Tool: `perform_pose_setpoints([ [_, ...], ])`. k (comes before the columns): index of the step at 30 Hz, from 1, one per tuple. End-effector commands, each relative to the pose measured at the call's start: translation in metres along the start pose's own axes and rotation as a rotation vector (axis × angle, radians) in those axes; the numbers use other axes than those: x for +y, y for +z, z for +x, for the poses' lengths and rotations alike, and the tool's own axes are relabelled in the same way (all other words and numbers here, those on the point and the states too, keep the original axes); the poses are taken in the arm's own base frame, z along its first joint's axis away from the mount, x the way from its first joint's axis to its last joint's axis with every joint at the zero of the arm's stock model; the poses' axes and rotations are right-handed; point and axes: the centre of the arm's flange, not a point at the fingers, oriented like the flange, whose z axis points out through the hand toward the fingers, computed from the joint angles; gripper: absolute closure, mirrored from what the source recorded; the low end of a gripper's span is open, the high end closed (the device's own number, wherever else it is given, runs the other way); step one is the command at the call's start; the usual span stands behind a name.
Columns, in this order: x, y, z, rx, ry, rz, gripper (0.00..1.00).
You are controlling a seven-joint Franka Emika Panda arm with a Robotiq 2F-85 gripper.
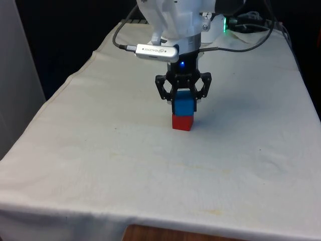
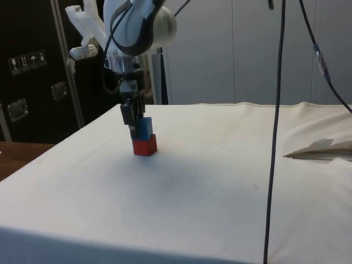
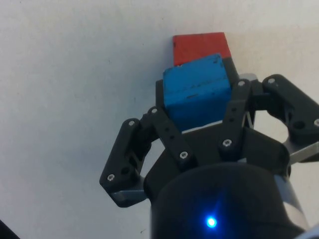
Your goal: Stack the two cubes.
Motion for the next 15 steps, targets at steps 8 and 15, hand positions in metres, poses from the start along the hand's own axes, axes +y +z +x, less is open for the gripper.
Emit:
perform_pose_setpoints([
  [8,0.0003,0.0012,0.0009,0.005,0.001,0.001,0.64],
  [15,0.0004,0.0011,0.001,0.006,0.0,0.001,0.05],
])
